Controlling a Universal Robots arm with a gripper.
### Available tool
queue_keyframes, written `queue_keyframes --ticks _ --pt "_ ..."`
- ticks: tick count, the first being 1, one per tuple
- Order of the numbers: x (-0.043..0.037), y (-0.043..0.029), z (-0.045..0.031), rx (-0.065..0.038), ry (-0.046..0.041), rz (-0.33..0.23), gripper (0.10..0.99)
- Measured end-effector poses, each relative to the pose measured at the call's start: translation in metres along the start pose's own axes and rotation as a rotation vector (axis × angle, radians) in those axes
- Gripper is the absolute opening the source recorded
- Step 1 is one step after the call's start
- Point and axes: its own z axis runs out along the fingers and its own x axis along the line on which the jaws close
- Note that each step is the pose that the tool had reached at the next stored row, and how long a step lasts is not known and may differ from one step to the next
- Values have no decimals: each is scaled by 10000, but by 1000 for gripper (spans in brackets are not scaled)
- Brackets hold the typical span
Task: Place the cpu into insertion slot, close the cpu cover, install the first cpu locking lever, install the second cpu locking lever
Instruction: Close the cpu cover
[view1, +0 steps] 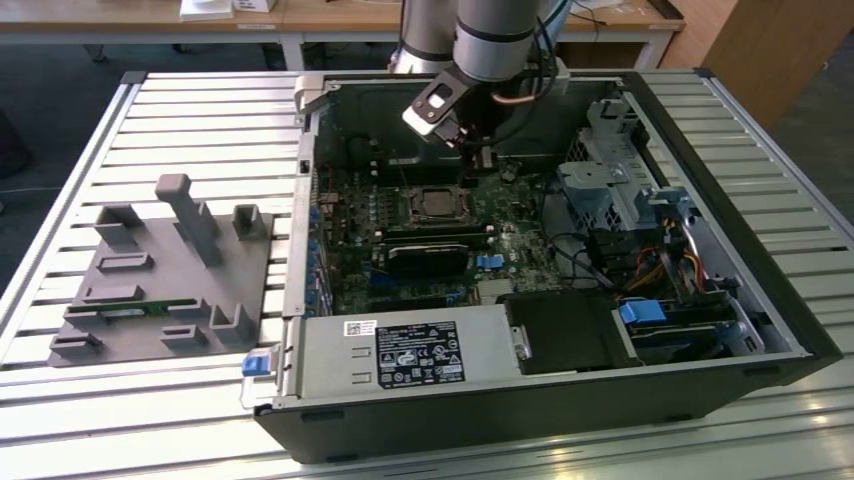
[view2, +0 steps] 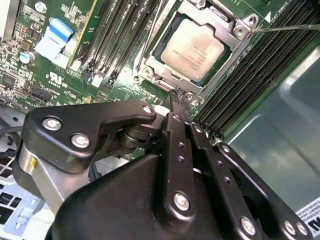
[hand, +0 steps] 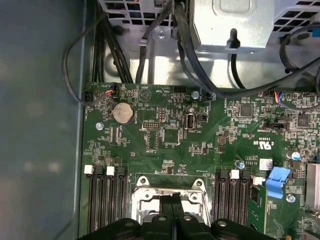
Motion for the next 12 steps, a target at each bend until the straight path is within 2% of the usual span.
queue_keyframes --ticks 7,12 --pt "2 -54 1 -1 3 1 106" --pt "5 -170 9 -3 6 0 106"
